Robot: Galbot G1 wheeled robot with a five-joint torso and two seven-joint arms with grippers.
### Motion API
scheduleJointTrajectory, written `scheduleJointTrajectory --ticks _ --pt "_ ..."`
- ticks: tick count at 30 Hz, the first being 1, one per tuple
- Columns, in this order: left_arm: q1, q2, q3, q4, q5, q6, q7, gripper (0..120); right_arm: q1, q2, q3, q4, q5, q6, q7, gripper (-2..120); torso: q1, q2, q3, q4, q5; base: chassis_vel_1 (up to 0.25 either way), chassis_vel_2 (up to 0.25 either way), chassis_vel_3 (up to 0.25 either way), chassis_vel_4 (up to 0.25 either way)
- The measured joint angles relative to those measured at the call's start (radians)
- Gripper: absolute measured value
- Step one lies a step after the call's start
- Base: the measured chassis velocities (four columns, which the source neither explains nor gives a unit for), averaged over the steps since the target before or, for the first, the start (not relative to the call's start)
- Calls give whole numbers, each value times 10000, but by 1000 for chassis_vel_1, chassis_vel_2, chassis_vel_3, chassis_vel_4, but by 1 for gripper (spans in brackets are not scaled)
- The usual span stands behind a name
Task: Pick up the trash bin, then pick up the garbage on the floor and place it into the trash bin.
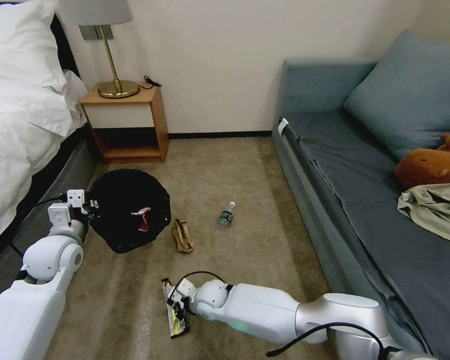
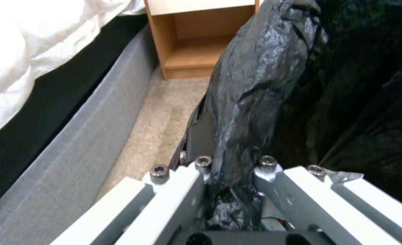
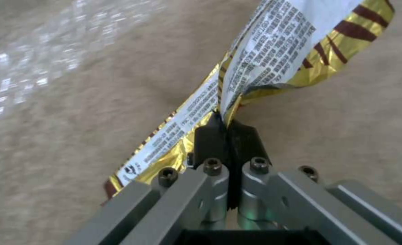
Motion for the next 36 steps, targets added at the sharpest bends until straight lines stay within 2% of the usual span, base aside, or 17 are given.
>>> scheduleJointTrajectory --ticks 6,11,21,30,36 --pt "23 109 -31 6 -51 -70 -5 2 571 -310 391 25 29 1 -1 0 0 0 0 0 0 0 0 0 0" --pt "63 243 -25 51 -148 -159 -25 2 1866 -928 734 70 -81 36 -194 0 0 0 1 0 1 0 0 0 0" --pt "-72 147 200 256 -148 -275 -9 2 3619 -1479 524 452 -4 39 -464 0 0 0 1 -1 -1 0 0 0 0" --pt "-2 12 242 393 8 -499 17 2 5249 -1501 44 1678 685 -108 -525 0 0 0 1 0 -1 0 0 0 0" --pt "99 54 233 443 6 -620 25 2 5827 -1084 10 2783 1598 -317 -271 0 0 0 0 1 -1 0 0 0 0"
